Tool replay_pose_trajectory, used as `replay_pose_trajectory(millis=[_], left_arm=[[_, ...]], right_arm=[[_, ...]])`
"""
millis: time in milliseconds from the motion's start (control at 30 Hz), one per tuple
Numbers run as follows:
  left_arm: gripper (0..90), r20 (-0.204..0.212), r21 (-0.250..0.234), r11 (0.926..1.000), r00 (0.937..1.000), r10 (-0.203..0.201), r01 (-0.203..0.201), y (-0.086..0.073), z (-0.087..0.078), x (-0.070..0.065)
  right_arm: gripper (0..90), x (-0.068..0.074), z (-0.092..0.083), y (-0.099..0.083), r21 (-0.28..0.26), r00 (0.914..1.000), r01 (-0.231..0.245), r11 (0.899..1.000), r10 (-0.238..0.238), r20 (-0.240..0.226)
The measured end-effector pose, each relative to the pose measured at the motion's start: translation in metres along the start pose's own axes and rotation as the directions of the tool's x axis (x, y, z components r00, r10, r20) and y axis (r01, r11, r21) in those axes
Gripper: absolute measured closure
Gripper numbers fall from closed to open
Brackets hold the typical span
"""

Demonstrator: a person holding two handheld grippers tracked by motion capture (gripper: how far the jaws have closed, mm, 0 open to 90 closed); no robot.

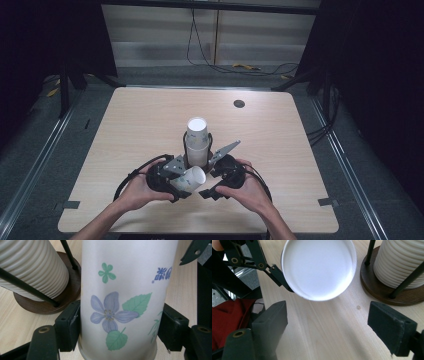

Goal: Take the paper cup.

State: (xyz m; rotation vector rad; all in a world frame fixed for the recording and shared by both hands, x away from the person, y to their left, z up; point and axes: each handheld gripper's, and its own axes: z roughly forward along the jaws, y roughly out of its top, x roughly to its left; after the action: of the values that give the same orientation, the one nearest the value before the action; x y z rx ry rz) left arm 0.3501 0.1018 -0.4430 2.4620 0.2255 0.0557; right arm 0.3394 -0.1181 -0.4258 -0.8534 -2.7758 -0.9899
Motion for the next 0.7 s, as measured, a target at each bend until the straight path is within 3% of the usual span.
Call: replay_pose_trajectory(millis=[133,200,333,533,700], left_arm=[[29.2,-0.004,0.01,1.0,1.0,-0.001,0.001,0.0014,-0.0008,0.0002],[29.2,-0.006,0.031,0.9995,1.0,0.008,-0.008,0.0019,0.0005,-0.0001],[29.1,0.0,0.059,0.9979,0.9996,0.028,-0.028,0.0027,0.0023,-0.0013],[29.2,0.006,0.035,0.9993,0.9999,0.015,-0.016,0.0039,0.0027,-0.0017],[29.2,0.003,0.059,0.9976,0.9994,0.035,-0.035,0.0053,0.0074,-0.0046]], right_arm=[[17.0,0.0003,0.0007,0.0003,0.028,1.0,0.005,1.0,-0.005,0.001],[20.1,-0.0004,0.0017,0.0006,0.047,0.9997,-0.001,0.999,0.002,-0.026],[21.4,-0.0019,0.0036,0.0021,0.067,0.9993,0.002,0.998,0.001,-0.036],[22.8,-0.0026,0.0051,0.0055,0.079,0.9985,-0.004,0.997,0.009,-0.053],[22.6,-0.0028,0.0064,0.0089,0.082,0.9981,-0.01,0.997,0.015,-0.06]])
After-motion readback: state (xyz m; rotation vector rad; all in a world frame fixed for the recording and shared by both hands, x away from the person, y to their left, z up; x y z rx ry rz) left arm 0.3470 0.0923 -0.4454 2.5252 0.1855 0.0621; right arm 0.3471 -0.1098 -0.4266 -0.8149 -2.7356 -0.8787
